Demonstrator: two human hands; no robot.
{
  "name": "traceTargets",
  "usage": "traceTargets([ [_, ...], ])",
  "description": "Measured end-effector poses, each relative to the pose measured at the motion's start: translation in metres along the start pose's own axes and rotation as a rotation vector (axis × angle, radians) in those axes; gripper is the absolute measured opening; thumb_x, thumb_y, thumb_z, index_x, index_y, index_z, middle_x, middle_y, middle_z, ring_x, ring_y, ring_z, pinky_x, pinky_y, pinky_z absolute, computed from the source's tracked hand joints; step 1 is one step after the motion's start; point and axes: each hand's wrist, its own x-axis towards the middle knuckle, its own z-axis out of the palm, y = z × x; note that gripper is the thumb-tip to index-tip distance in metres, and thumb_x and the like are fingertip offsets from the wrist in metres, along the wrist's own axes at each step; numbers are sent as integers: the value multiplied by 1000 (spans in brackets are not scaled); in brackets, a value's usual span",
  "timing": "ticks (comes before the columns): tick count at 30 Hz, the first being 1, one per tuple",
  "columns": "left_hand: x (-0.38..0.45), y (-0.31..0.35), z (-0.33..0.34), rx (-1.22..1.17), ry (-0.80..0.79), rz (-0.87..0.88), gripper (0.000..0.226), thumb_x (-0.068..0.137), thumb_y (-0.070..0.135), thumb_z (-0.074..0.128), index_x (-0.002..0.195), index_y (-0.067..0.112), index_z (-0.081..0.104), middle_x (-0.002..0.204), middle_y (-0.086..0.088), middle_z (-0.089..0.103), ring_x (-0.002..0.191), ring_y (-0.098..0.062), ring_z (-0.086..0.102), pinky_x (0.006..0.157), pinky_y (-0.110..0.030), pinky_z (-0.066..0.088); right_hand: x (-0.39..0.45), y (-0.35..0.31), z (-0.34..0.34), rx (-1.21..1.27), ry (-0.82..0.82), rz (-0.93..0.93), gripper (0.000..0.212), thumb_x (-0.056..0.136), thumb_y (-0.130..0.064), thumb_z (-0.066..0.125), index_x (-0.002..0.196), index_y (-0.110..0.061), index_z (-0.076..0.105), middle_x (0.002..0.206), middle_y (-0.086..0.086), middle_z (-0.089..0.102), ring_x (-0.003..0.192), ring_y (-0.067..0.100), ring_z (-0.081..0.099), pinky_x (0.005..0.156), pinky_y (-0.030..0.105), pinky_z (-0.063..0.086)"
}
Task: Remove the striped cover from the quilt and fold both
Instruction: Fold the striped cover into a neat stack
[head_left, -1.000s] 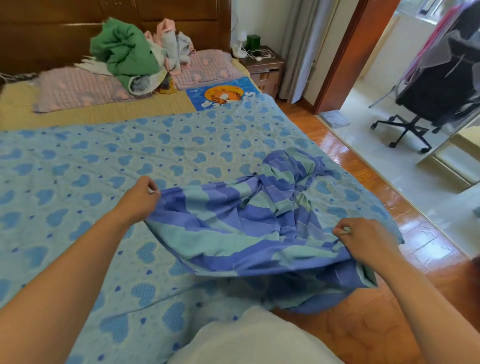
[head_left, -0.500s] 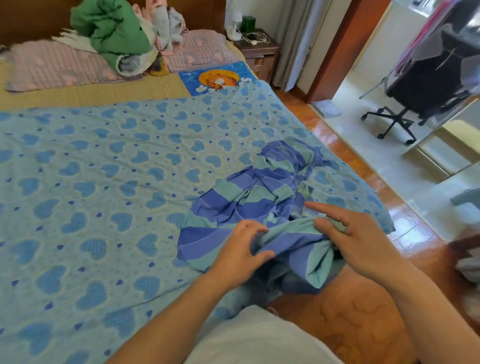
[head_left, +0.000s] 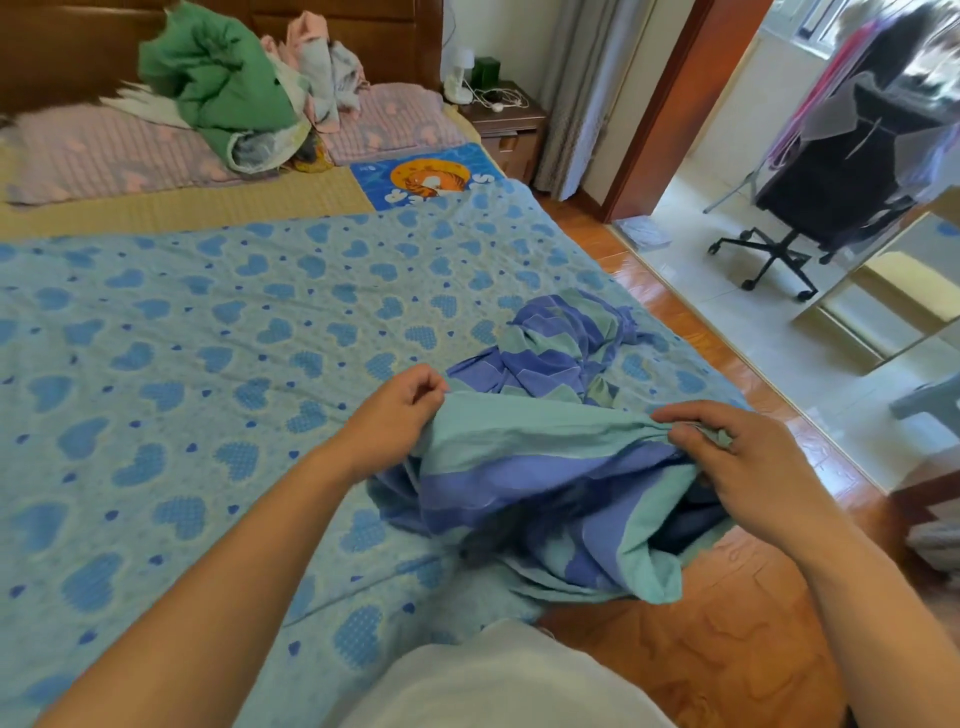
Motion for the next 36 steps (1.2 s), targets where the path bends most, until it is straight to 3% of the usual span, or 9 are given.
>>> traceTargets([
  [4, 9, 29, -31, 72, -197, 9, 15, 100, 32, 52, 87, 36, 58, 79, 12, 66, 67, -4, 53, 68, -30, 43, 7, 4, 2, 92, 39, 50, 24, 97, -24, 59, 91, -45, 70, 83, -28, 67, 69, -3, 60, 67, 18, 48],
  [8, 35, 44, -1, 505, 277, 201, 17, 95, 34, 61, 85, 29, 48, 81, 5, 59, 78, -21, 56, 67, -39, 45, 15, -12, 12, 129, -169, 3, 22, 98, -29, 57, 82, -39, 68, 74, -8, 68, 57, 5, 58, 52, 11, 44],
  [11, 29, 22, 48, 600, 426, -3, 29, 96, 46, 54, 98, 17, 52, 95, -3, 57, 91, -31, 55, 77, -43, 45, 17, -19, 10, 235, -167, -43, 17, 97, -29, 57, 87, -33, 70, 80, -7, 69, 68, 7, 63, 61, 18, 49],
  [14, 2, -11, 88, 125, 207, -195, 31, 98, 45, 51, 85, 17, 50, 76, 2, 56, 80, -28, 57, 72, -41, 48, 13, -14, 1, 309, -153, -37, 13, 94, -27, 63, 89, -34, 73, 86, -12, 71, 78, 1, 65, 73, 27, 47],
  [19, -31, 7, 124, -213, -154, 110, 14, 85, 49, 66, 93, 37, 66, 95, 16, 70, 91, -3, 66, 83, -21, 52, 11, -9, -5, 272, -150, -9, 25, 88, -19, 71, 80, -42, 75, 89, -16, 73, 84, -2, 67, 77, 15, 48],
  [24, -29, 35, 128, -214, -131, 355, 10, 86, 39, 72, 95, 40, 66, 100, 16, 68, 96, -8, 66, 88, -21, 51, 9, -13, -12, 268, -96, -35, 26, 82, -14, 76, 73, -39, 74, 84, -15, 72, 77, -6, 64, 70, 4, 44],
  [30, -27, 39, 117, -388, -218, 156, 33, 102, 47, 44, 100, 32, 73, 105, 9, 73, 101, -10, 67, 92, -23, 51, 8, -14, -27, 352, -109, -28, 6, 73, -28, 77, 75, -33, 78, 84, -8, 76, 80, 3, 69, 73, 11, 49],
  [32, -22, 45, 116, -334, -238, 182, 24, 103, 34, 50, 100, 30, 73, 103, 8, 73, 100, -13, 67, 94, -30, 52, 8, -14, -29, 376, -146, -40, 8, 69, -35, 73, 74, -32, 78, 82, -3, 76, 78, 5, 69, 72, 14, 50],
  [36, -20, 55, 116, -185, -356, 290, 19, 90, 22, 63, 103, 32, 73, 105, 14, 71, 103, -7, 65, 92, -16, 47, 11, -16, -25, 411, -196, -75, 7, 70, -32, 72, 73, -34, 78, 79, -5, 75, 74, 2, 69, 67, 9, 48],
])
